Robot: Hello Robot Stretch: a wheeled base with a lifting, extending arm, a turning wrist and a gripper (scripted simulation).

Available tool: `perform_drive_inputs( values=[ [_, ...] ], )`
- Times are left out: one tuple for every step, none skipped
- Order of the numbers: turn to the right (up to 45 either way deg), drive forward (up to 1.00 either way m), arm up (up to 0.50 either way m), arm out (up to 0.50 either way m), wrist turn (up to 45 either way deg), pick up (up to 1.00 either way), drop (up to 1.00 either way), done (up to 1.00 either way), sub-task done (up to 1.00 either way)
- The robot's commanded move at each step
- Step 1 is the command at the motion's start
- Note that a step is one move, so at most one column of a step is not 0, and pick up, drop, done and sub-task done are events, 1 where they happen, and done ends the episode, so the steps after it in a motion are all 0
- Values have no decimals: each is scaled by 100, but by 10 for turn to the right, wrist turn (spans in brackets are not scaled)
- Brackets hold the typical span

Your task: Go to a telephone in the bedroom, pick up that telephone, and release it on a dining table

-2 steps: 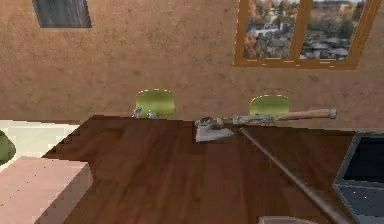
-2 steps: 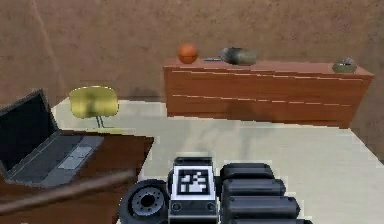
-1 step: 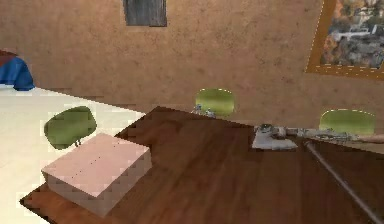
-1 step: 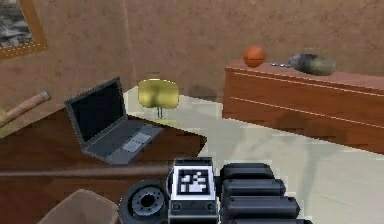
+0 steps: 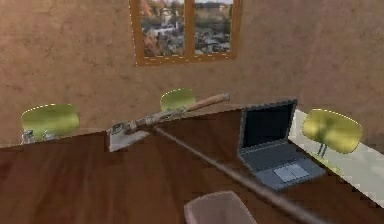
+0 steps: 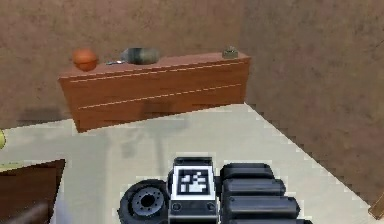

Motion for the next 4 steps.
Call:
perform_drive_inputs(
  values=[
    [60, 0, 0, 0, 0, 0, 0, 0, 0],
    [-390, 0, 0, 0, 0, 0, 0, 0, 0],
    [420, 0, 0, 0, 0, 0, 0, 0, 0],
    [-450, 0, 0, 0, 0, 0, 0, 0, 0]
  ],
)
